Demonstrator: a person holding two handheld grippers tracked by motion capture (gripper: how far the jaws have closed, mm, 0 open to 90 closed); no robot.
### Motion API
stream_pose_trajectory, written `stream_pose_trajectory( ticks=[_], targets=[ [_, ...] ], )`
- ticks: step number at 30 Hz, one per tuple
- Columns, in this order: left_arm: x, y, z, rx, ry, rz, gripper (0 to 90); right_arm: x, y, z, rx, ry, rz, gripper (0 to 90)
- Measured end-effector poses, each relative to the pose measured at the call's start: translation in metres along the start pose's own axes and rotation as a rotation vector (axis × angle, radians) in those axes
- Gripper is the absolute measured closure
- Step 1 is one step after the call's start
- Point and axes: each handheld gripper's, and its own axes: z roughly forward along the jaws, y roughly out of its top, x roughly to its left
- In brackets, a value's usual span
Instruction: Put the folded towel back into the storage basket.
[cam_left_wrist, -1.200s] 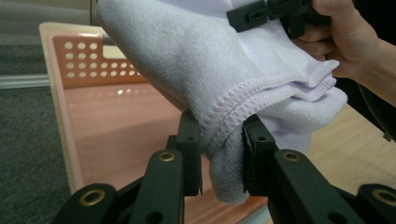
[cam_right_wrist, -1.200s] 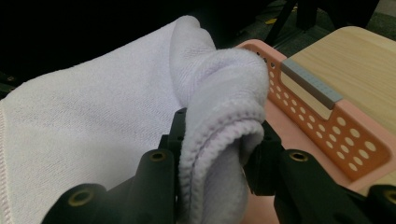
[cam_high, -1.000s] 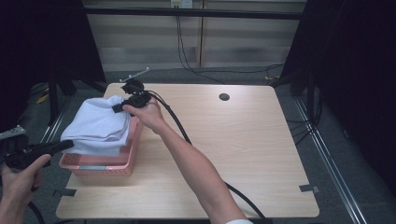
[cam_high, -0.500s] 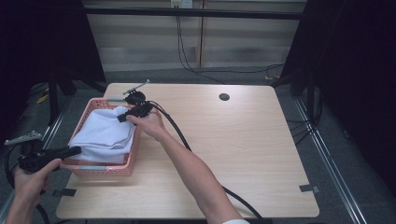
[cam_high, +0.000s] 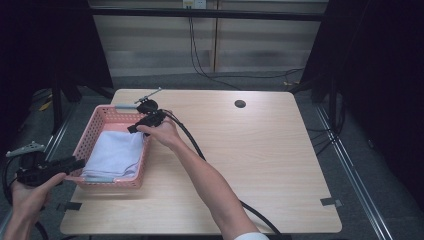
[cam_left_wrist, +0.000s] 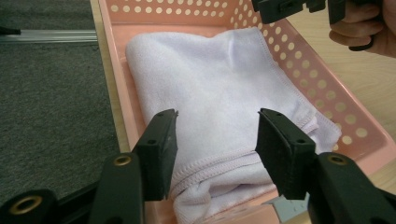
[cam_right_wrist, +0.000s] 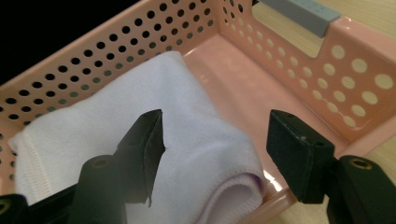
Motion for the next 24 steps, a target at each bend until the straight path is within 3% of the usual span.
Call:
stream_pose_trajectory(
  ticks=[4,7,8,9,10,11,12,13,14,15,16,17,18,19,20,21,22,24],
  targets=[
    [-0.009,0.002,0.005,0.002,-0.011,0.021,46.3,0.003,-0.002,-0.011,-0.008,0.029,-0.044,37.8],
    [-0.025,0.008,0.011,0.006,0.010,0.041,49.4,0.002,-0.006,-0.027,-0.034,0.044,-0.074,37.3],
    [-0.025,0.008,0.011,0.006,0.010,0.041,50.0,0.002,-0.006,-0.027,-0.034,0.044,-0.074,37.3],
    [-0.036,0.011,0.016,0.018,0.004,0.060,48.7,0.000,-0.010,-0.040,-0.043,0.048,-0.095,37.0],
    [-0.036,0.011,0.016,0.018,0.004,0.060,46.8,0.000,-0.010,-0.040,-0.043,0.048,-0.095,37.0],
    [-0.042,0.013,0.018,0.018,-0.002,0.067,46.3,-0.004,-0.014,-0.056,-0.058,0.042,-0.098,35.8],
    [-0.048,0.015,0.020,0.018,-0.005,0.073,46.3,-0.004,-0.014,-0.056,-0.058,0.042,-0.098,35.8],
    [-0.054,0.016,0.022,0.016,-0.002,0.083,45.2,-0.010,-0.021,-0.073,-0.082,0.033,-0.090,35.4],
    [-0.061,0.017,0.025,0.011,0.004,0.087,45.2,-0.010,-0.021,-0.073,-0.082,0.033,-0.090,35.4],
    [-0.074,0.018,0.029,-0.005,0.036,0.098,45.1,-0.016,-0.030,-0.088,-0.089,-0.004,-0.094,33.9],
    [-0.074,0.018,0.029,-0.005,0.036,0.098,44.9,-0.016,-0.030,-0.088,-0.089,-0.004,-0.094,33.9],
    [-0.085,0.017,0.034,-0.020,0.027,0.099,44.0,-0.021,-0.042,-0.103,-0.113,-0.006,-0.081,32.9],
    [-0.085,0.017,0.034,-0.020,0.027,0.099,42.8,-0.024,-0.048,-0.110,-0.121,-0.009,-0.079,32.8],
    [-0.096,0.016,0.041,-0.021,0.006,0.098,41.4,-0.025,-0.053,-0.117,-0.118,-0.025,-0.085,32.5],
    [-0.096,0.016,0.041,-0.021,0.006,0.098,40.5,-0.025,-0.053,-0.117,-0.118,-0.025,-0.085,32.5],
    [-0.108,0.015,0.048,-0.023,-0.007,0.116,38.9,-0.029,-0.064,-0.132,-0.124,-0.033,-0.082,32.2],
    [-0.108,0.015,0.048,-0.023,-0.007,0.116,37.5,-0.029,-0.064,-0.132,-0.124,-0.033,-0.082,32.2],
    [-0.127,0.016,0.061,-0.018,-0.060,0.150,34.9,-0.032,-0.079,-0.155,-0.141,-0.054,-0.080,31.9]
  ],
)
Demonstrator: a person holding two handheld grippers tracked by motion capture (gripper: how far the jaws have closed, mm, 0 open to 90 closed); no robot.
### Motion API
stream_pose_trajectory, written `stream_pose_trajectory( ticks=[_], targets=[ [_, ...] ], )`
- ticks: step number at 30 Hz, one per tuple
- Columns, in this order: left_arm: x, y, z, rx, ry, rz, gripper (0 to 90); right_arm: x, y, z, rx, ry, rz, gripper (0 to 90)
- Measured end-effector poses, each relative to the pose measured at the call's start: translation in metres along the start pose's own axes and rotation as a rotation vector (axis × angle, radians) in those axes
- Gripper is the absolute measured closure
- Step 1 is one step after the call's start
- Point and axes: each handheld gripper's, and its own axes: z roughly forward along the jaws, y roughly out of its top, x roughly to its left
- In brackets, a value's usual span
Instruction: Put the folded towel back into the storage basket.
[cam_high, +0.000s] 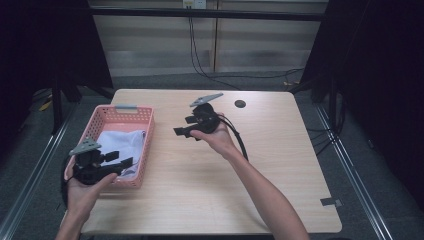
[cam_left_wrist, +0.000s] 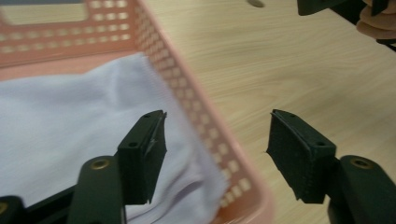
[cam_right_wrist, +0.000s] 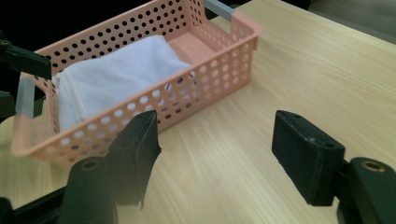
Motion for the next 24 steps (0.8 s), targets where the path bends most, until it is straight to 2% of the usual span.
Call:
stream_pose_trajectory(
  ticks=[1,2,3,4,5,6,7,8,11,12,13,14,15,16,17,18,19,20,21,22,23,24],
  targets=[
    [0.000,0.000,0.000,0.000,0.000,0.000,32.8,0.000,0.000,0.000,0.000,0.000,0.000,31.9],
    [-0.006,0.001,0.005,0.004,-0.017,0.001,32.8,-0.001,-0.004,-0.009,-0.003,-0.009,-0.005,31.9],
    [-0.012,0.002,0.010,0.014,-0.028,0.023,32.0,-0.002,-0.010,-0.017,-0.015,-0.012,-0.001,31.9],
    [-0.017,0.003,0.015,0.022,-0.050,0.044,28.8,-0.005,-0.022,-0.032,-0.022,-0.027,0.006,31.9],
    [-0.023,0.004,0.019,0.029,-0.060,0.067,31.4,-0.007,-0.029,-0.040,-0.023,-0.035,0.012,31.8],
    [-0.030,0.004,0.024,0.035,-0.057,0.103,31.4,-0.007,-0.029,-0.040,-0.023,-0.035,0.012,31.8],
    [-0.041,0.005,0.032,0.057,-0.046,0.131,33.0,-0.012,-0.043,-0.054,-0.029,-0.047,0.026,31.8],
    [-0.045,0.006,0.036,0.063,-0.058,0.138,31.4,-0.015,-0.050,-0.060,-0.030,-0.053,0.035,31.6],
    [-0.053,0.007,0.041,0.067,-0.068,0.146,29.4,-0.017,-0.062,-0.074,-0.031,-0.069,0.041,31.6],
    [-0.060,0.008,0.046,0.065,-0.076,0.136,27.7,-0.018,-0.073,-0.088,-0.032,-0.088,0.047,31.7],
    [-0.060,0.008,0.046,0.065,-0.076,0.136,27.0,-0.018,-0.077,-0.096,-0.039,-0.088,0.050,31.7],
    [-0.063,0.008,0.047,0.064,-0.077,0.140,27.0,-0.018,-0.077,-0.096,-0.039,-0.088,0.050,31.7],
    [-0.071,0.007,0.051,0.072,-0.091,0.138,26.3,-0.017,-0.087,-0.112,-0.044,-0.107,0.054,31.7],
    [-0.071,0.007,0.051,0.072,-0.091,0.138,25.3,-0.017,-0.087,-0.112,-0.044,-0.107,0.054,31.7],
    [-0.077,0.005,0.053,0.076,-0.100,0.141,25.3,-0.017,-0.093,-0.120,-0.046,-0.107,0.056,31.8],
    [-0.079,0.004,0.055,0.089,-0.104,0.142,23.9,-0.015,-0.104,-0.136,-0.044,-0.136,0.059,31.7],
    [-0.083,0.002,0.058,0.097,-0.111,0.139,22.5,-0.014,-0.111,-0.144,-0.042,-0.134,0.062,31.7],
    [-0.087,-0.001,0.059,0.101,-0.116,0.136,22.5,-0.014,-0.111,-0.144,-0.042,-0.134,0.062,31.7],
    [-0.092,-0.009,0.061,0.116,-0.126,0.130,22.4,-0.010,-0.127,-0.159,-0.037,-0.164,0.069,31.7],
    [-0.092,-0.009,0.061,0.116,-0.126,0.130,21.8,-0.010,-0.127,-0.159,-0.037,-0.164,0.069,31.7],
    [-0.095,-0.012,0.063,0.128,-0.132,0.140,20.6,-0.007,-0.146,-0.173,-0.033,-0.171,0.087,31.7],
    [-0.100,-0.017,0.066,0.145,-0.140,0.147,20.2,-0.005,-0.155,-0.180,-0.032,-0.187,0.099,31.5]
  ],
)
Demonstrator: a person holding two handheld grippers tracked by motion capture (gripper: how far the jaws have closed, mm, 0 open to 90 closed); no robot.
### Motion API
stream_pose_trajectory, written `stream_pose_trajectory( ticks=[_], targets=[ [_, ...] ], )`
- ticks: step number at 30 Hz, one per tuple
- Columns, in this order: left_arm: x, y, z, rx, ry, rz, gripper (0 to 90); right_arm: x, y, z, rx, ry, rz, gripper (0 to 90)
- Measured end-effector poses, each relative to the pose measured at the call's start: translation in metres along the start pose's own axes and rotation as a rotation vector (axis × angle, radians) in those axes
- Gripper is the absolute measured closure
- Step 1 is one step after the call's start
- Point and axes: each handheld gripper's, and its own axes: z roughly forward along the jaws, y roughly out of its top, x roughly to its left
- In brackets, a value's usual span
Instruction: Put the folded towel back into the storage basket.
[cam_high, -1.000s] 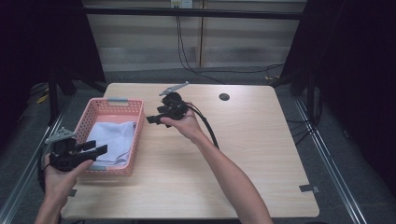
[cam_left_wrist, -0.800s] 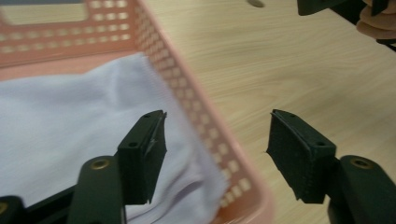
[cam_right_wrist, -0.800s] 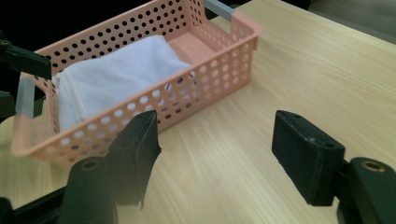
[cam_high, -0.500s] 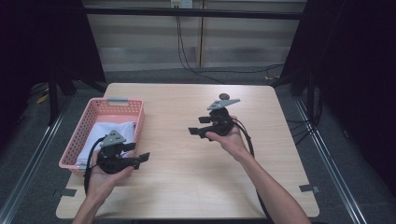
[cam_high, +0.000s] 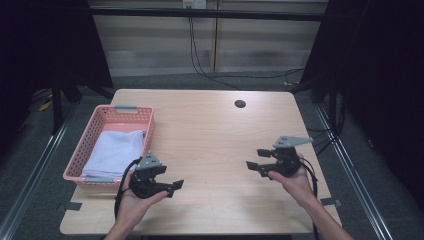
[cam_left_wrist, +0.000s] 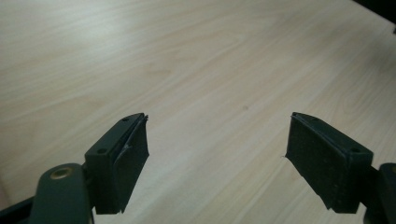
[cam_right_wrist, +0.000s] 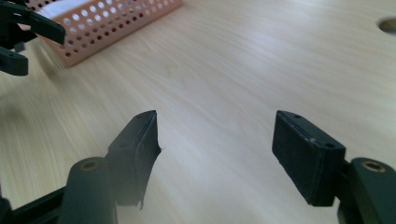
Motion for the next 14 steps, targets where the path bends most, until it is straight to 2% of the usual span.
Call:
stream_pose_trajectory(
  ticks=[1,2,3,4,5,6,7,8,9,11,13,14],
  targets=[
    [-0.002,-0.002,0.002,0.005,-0.008,-0.002,19.8,-0.001,-0.009,-0.007,0.002,-0.012,0.009,31.4],
    [-0.002,-0.002,0.002,0.005,-0.008,-0.002,18.9,-0.001,-0.009,-0.007,0.002,-0.012,0.009,31.4],
    [-0.007,-0.005,0.007,0.008,-0.018,-0.013,18.4,-0.002,-0.025,-0.019,-0.007,-0.028,0.049,31.1],
    [-0.007,-0.005,0.007,0.008,-0.018,-0.013,18.2,-0.002,-0.025,-0.019,-0.007,-0.028,0.049,31.1],
    [-0.013,-0.009,0.010,0.030,0.006,0.031,17.3,-0.003,-0.038,-0.029,-0.005,-0.050,0.070,30.9],
    [-0.013,-0.009,0.010,0.030,0.006,0.031,16.9,-0.003,-0.038,-0.029,-0.005,-0.050,0.070,30.9],
    [-0.015,-0.015,0.013,0.009,-0.061,-0.001,17.4,-0.003,-0.050,-0.037,-0.001,-0.060,0.083,30.7],
    [-0.015,-0.015,0.013,0.009,-0.061,-0.001,16.7,-0.003,-0.050,-0.037,-0.001,-0.060,0.083,30.7],
    [-0.015,-0.021,0.014,0.003,-0.062,-0.003,16.0,-0.004,-0.060,-0.043,-0.010,-0.082,0.095,30.2],
    [-0.017,-0.028,0.016,0.011,-0.044,0.010,16.9,-0.007,-0.066,-0.046,-0.015,-0.103,0.101,29.5],
    [-0.018,-0.029,0.017,0.026,-0.058,0.022,16.7,-0.010,-0.067,-0.046,-0.021,-0.116,0.105,29.5],
    [-0.019,-0.030,0.017,0.031,-0.070,0.032,16.4,-0.015,-0.070,-0.045,-0.026,-0.125,0.129,28.4]
  ],
)
